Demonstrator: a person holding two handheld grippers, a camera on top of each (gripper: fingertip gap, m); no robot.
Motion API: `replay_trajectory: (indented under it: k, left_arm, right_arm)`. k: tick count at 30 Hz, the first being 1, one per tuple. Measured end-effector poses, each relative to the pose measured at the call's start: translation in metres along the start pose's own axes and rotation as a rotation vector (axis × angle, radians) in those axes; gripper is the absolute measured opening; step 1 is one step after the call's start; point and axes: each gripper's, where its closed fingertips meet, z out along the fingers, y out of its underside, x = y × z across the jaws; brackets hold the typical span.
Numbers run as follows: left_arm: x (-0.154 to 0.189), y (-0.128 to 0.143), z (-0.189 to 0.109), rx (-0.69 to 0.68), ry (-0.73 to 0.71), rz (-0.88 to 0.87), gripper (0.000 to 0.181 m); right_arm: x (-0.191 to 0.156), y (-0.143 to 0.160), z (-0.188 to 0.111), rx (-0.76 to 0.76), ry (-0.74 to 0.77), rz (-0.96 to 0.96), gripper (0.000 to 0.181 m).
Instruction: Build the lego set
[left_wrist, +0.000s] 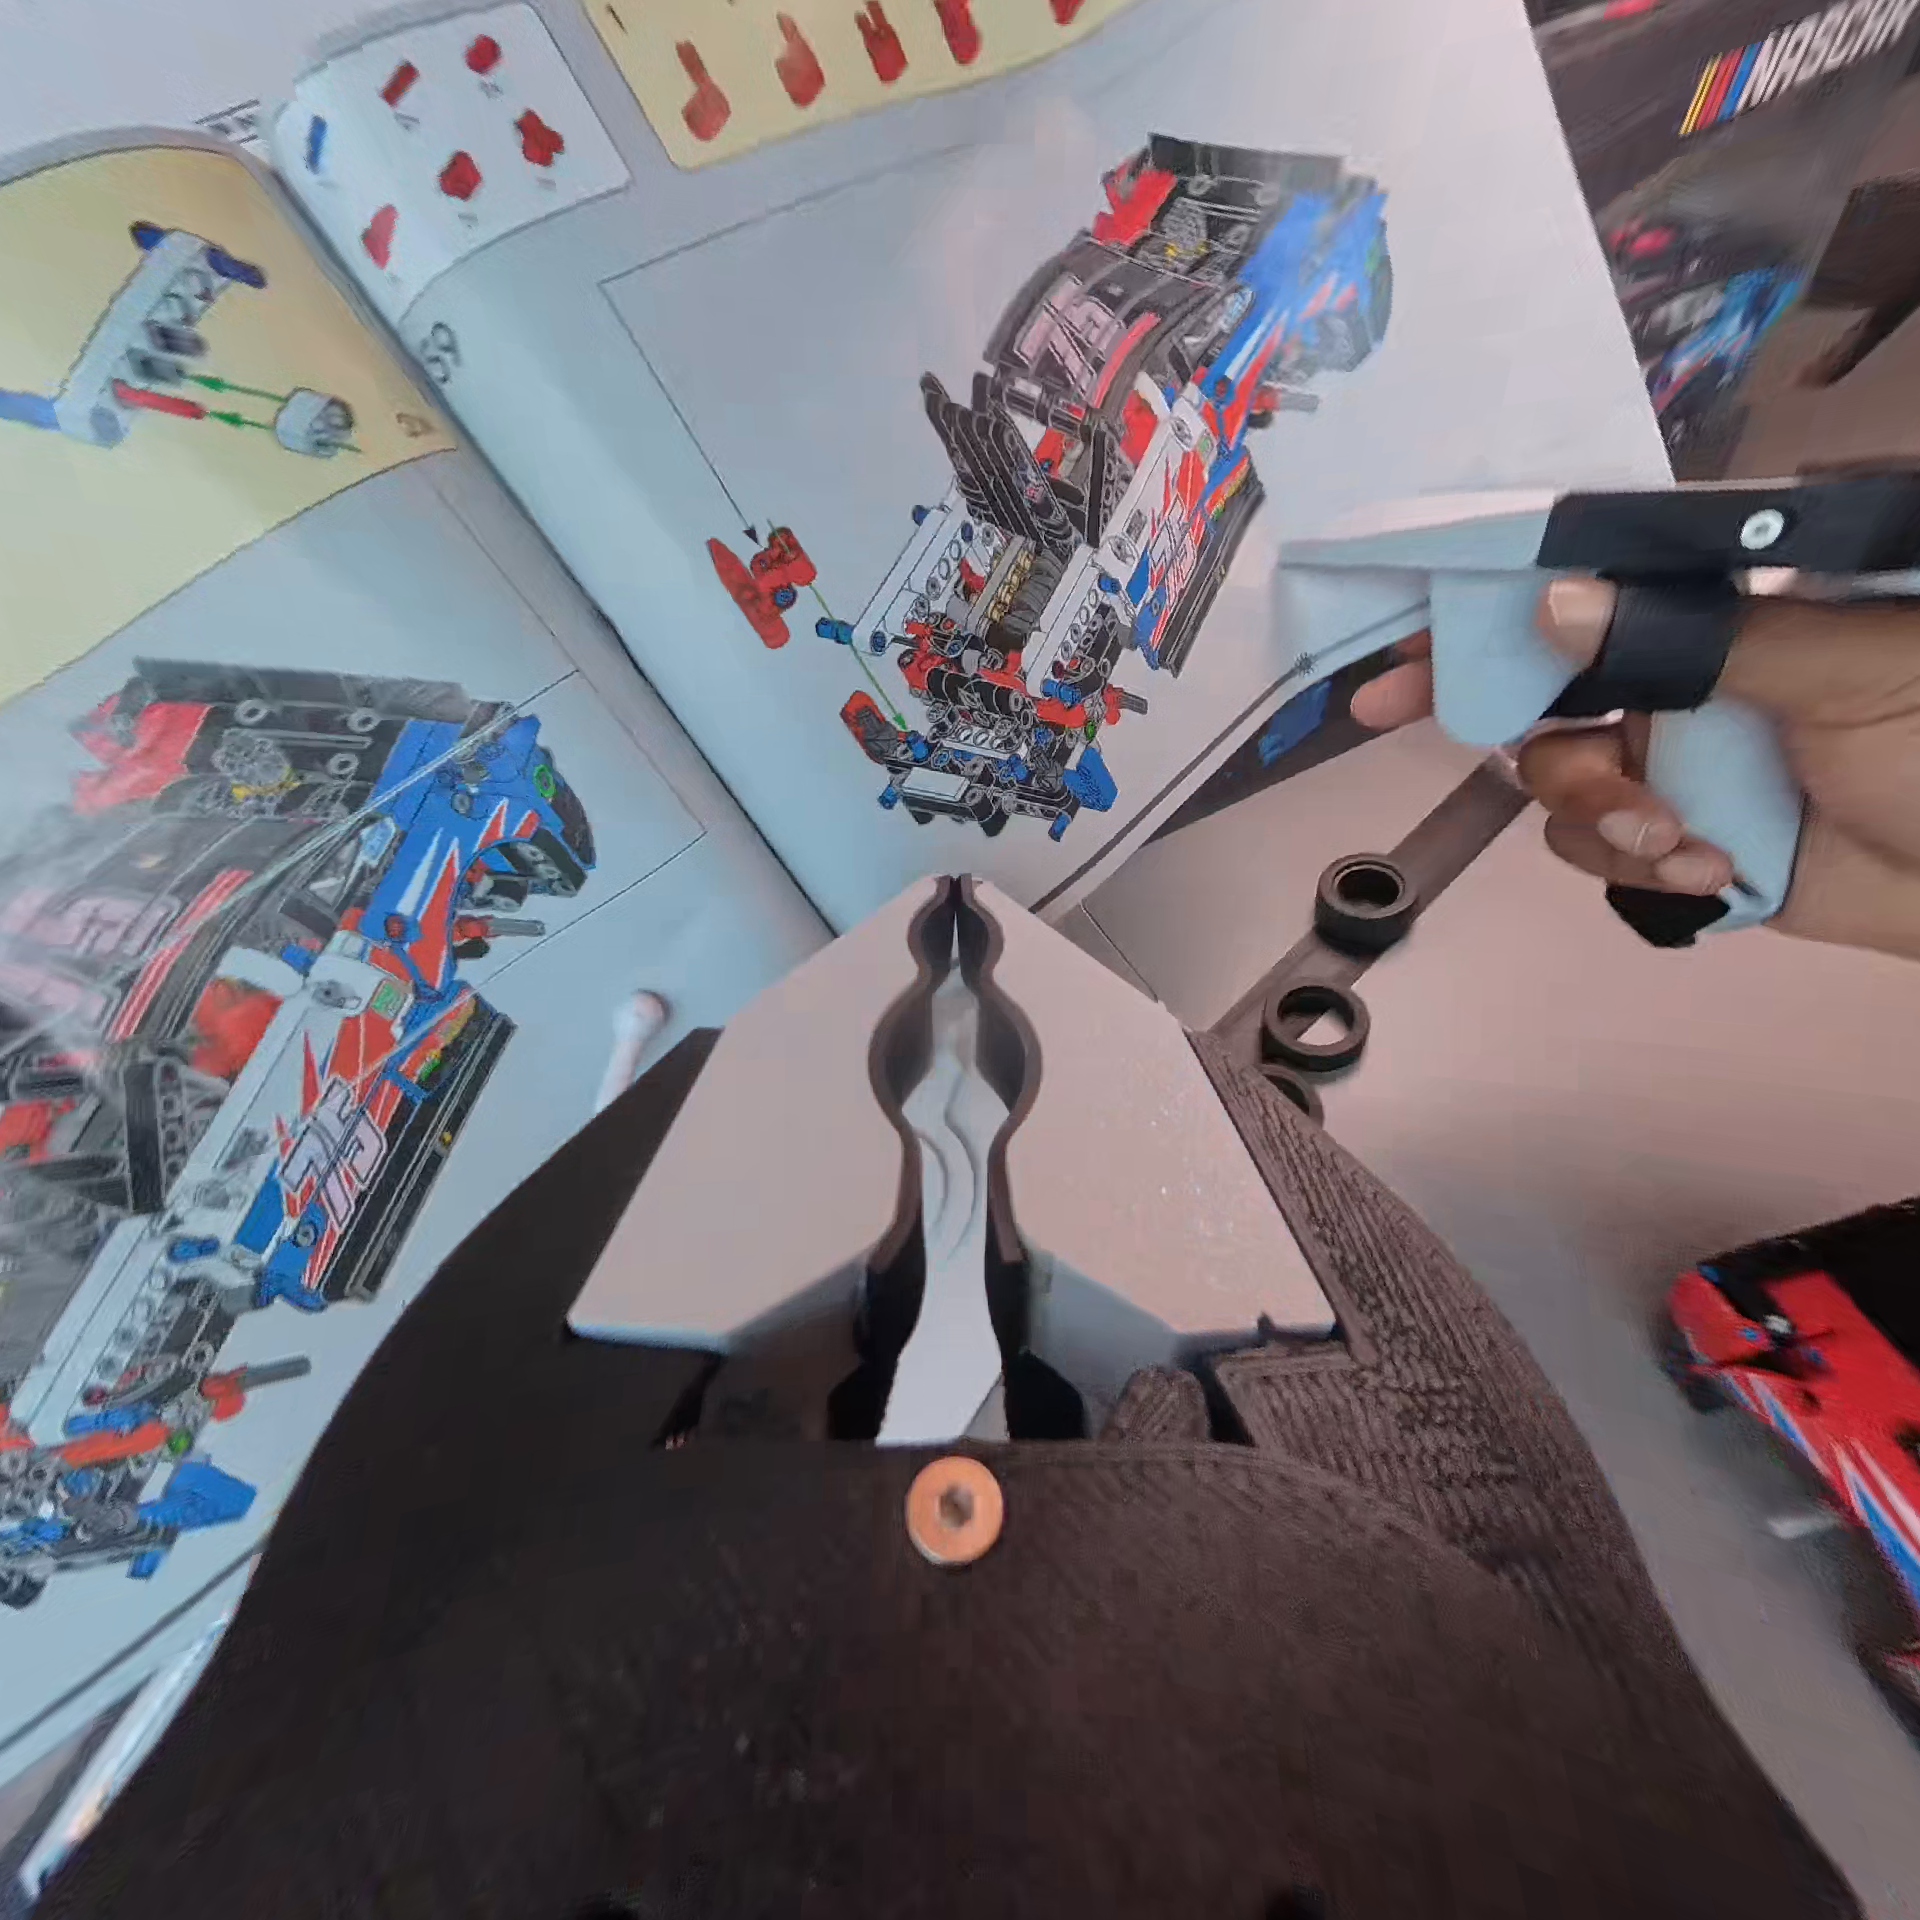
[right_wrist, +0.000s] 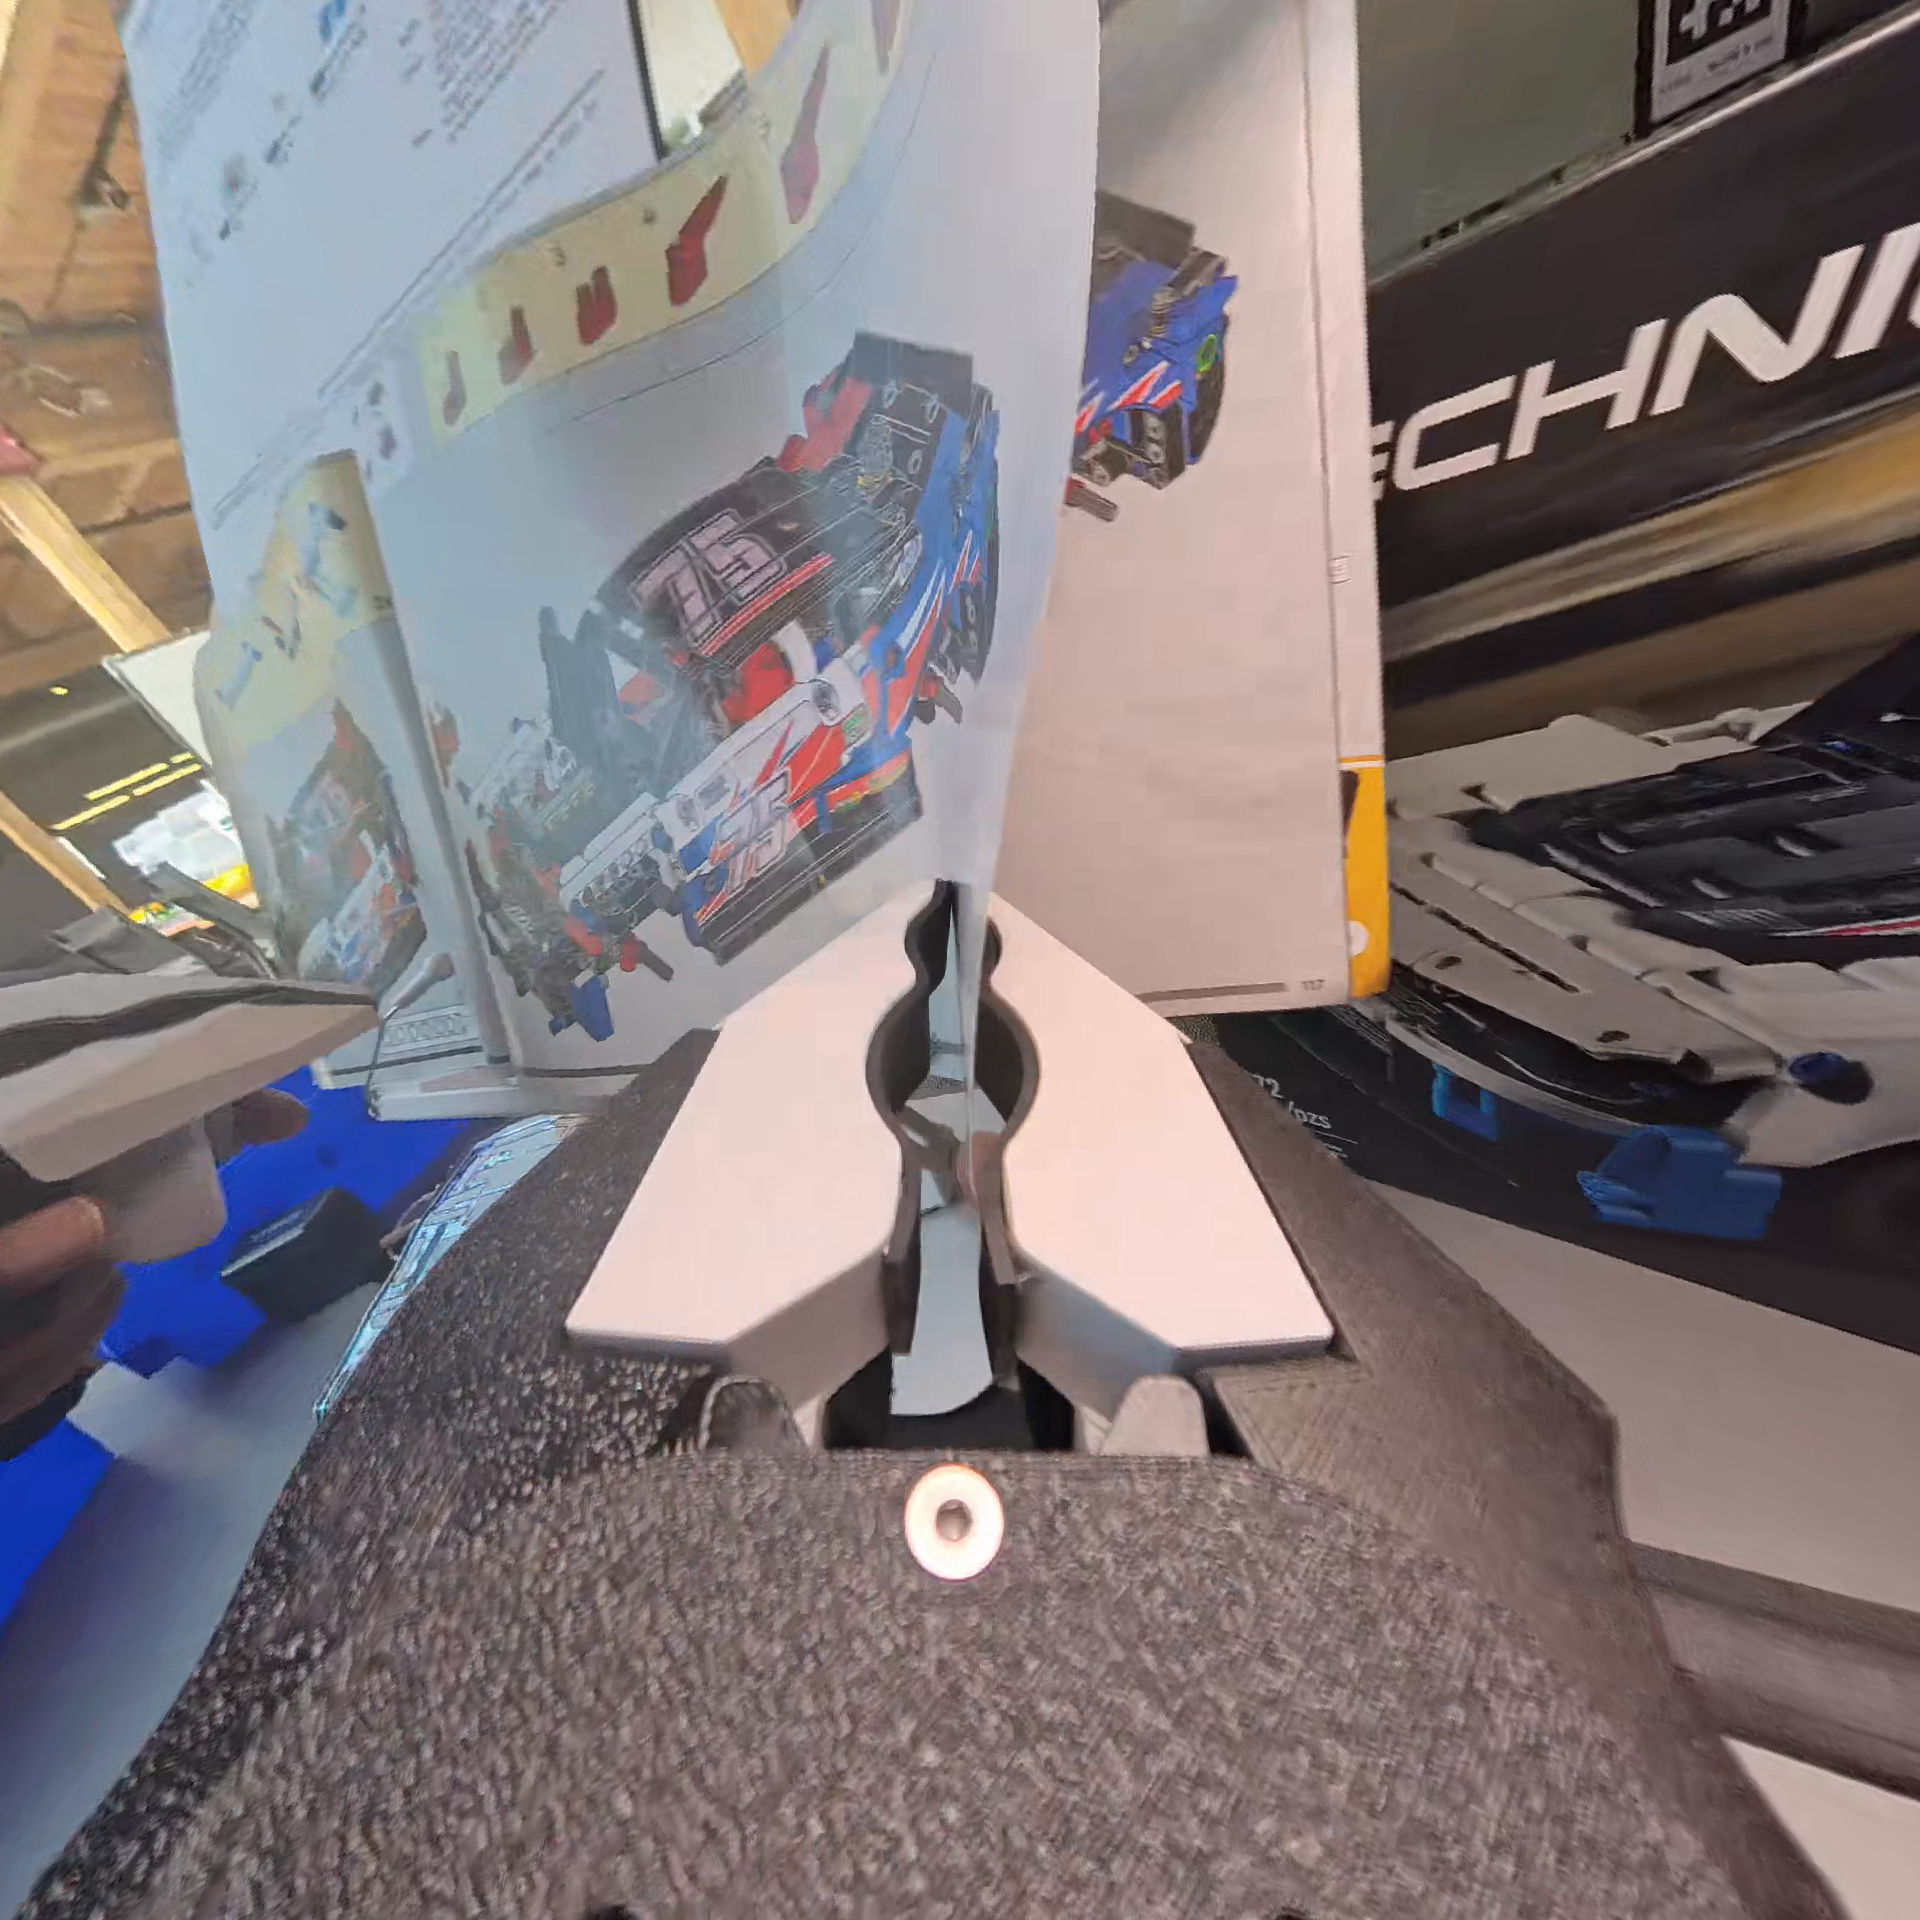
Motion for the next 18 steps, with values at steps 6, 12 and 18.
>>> replay_trajectory:
  k: [6,12,18]
  left_arm:
    - [-0.007,0.010,0.047,-0.229,-0.088,0.154,0.000]
    - [-0.010,0.011,0.062,-0.275,-0.076,0.118,0.000]
    - [-0.010,0.012,0.063,-0.270,-0.071,0.129,0.000]
  right_arm:
    - [0.035,0.007,0.012,-0.076,0.091,-0.049,0.000]
    - [0.034,0.004,-0.010,-0.026,0.206,-0.224,0.021]
    - [-0.033,0.039,-0.009,-0.054,0.052,-0.486,0.026]
